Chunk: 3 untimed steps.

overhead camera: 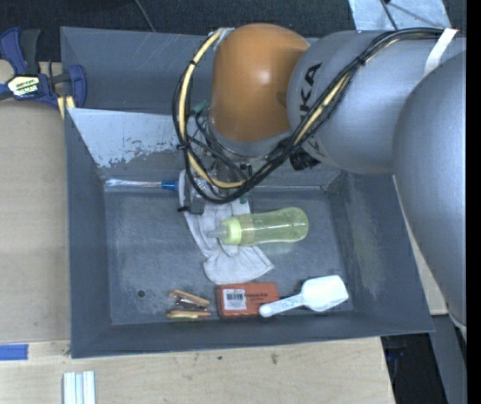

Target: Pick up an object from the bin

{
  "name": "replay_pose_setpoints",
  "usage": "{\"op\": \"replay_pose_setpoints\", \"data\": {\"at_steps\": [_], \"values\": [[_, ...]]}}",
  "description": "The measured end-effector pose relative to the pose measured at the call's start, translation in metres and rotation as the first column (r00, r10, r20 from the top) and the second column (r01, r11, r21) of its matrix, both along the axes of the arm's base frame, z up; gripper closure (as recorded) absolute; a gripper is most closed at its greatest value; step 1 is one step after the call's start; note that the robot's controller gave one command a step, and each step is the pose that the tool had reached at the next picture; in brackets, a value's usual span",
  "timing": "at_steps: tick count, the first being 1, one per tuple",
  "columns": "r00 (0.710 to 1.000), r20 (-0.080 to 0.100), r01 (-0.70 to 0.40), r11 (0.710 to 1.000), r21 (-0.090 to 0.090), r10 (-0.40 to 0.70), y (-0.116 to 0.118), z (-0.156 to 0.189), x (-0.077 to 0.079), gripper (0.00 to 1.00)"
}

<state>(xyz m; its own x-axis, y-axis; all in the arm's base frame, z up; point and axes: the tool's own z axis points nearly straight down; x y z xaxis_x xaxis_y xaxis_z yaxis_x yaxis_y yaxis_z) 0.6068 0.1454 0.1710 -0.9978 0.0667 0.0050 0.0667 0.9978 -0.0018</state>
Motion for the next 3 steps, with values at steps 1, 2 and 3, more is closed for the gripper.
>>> {"op": "replay_pose_setpoints", "data": {"at_steps": [1,2,3], "values": [[0.997,0.009,-0.071,0.998,0.002,0.071,0.007,0.031,0.012,0.0],[0.997,0.009,-0.07,0.998,0.002,0.07,0.007,0.031,0.012,0.0],[0.999,0.012,-0.046,0.999,0.004,0.045,-0.027,-0.005,0.008,0.0]]}}
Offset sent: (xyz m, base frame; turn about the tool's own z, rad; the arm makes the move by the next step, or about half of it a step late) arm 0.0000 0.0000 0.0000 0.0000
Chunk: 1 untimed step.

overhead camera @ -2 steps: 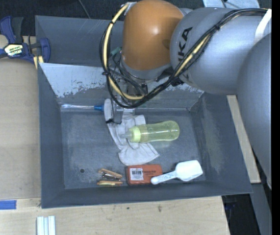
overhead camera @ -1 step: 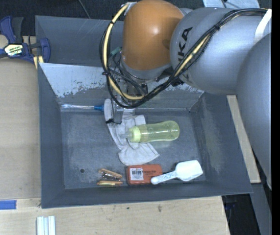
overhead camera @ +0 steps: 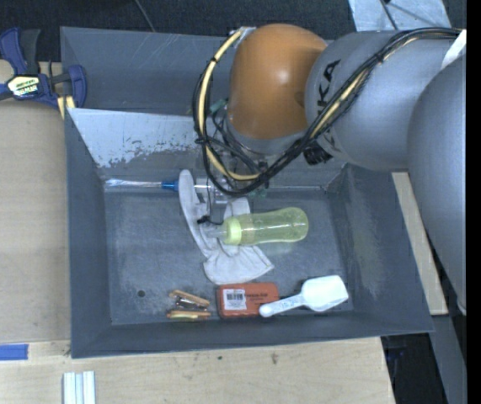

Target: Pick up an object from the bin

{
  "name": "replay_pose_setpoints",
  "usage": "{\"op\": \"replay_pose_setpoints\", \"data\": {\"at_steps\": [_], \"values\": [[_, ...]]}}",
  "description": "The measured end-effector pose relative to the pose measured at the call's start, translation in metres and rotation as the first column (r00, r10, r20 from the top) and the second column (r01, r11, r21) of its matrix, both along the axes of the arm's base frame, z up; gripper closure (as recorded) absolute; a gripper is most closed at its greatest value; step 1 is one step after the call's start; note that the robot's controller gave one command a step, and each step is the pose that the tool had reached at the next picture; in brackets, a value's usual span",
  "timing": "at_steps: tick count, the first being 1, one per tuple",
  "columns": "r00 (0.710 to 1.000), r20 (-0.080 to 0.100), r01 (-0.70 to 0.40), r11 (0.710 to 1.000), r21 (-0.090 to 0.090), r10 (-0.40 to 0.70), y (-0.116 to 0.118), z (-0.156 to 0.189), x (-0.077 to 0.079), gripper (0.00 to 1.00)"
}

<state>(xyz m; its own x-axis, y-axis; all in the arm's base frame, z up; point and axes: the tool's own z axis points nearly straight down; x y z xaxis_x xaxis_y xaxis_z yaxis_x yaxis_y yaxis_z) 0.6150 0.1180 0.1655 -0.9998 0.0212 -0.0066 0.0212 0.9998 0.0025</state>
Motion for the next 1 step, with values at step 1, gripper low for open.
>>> {"op": "replay_pose_setpoints", "data": {"at_steps": [1], "values": [[0.999,-0.007,0.049,0.999,-0.003,-0.049,-0.0184,-0.014,-0.0295,0.0]]}}
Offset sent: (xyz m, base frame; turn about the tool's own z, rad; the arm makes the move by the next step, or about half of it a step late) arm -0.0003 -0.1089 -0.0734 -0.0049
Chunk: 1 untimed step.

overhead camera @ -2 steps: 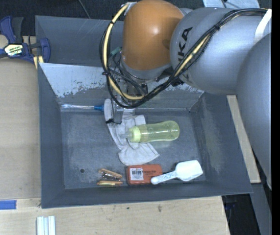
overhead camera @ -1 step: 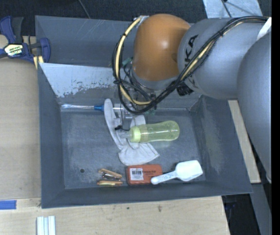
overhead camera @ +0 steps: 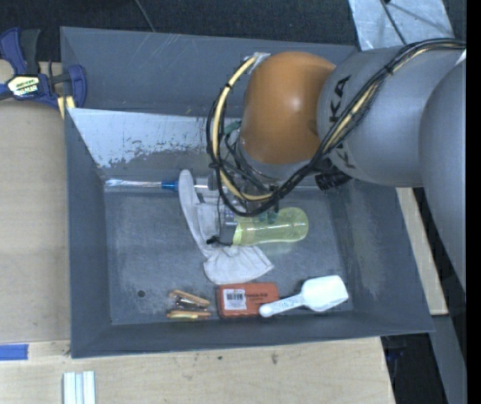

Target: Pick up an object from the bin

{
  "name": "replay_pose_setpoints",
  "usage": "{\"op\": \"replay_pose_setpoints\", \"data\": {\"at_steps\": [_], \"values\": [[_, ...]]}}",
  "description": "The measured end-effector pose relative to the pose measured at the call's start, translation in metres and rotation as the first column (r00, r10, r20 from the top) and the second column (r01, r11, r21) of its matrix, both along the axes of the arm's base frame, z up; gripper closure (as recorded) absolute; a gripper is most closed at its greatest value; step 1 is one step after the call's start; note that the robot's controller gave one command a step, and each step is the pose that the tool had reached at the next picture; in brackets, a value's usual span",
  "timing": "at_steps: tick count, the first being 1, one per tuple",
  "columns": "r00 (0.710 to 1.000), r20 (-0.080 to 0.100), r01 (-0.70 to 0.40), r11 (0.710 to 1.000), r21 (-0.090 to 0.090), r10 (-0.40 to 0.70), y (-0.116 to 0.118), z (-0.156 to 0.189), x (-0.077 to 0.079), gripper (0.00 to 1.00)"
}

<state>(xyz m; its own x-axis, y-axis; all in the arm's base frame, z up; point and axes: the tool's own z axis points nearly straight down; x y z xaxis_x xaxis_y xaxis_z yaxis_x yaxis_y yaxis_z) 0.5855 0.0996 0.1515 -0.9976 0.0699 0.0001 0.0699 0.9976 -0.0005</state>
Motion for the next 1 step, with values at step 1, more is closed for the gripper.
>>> {"op": "replay_pose_setpoints", "data": {"at_steps": [1], "values": [[1.0,0.006,-0.029,1.0,0.003,0.029,-0.0454,-0.0289,0.0138,0.0]]}}
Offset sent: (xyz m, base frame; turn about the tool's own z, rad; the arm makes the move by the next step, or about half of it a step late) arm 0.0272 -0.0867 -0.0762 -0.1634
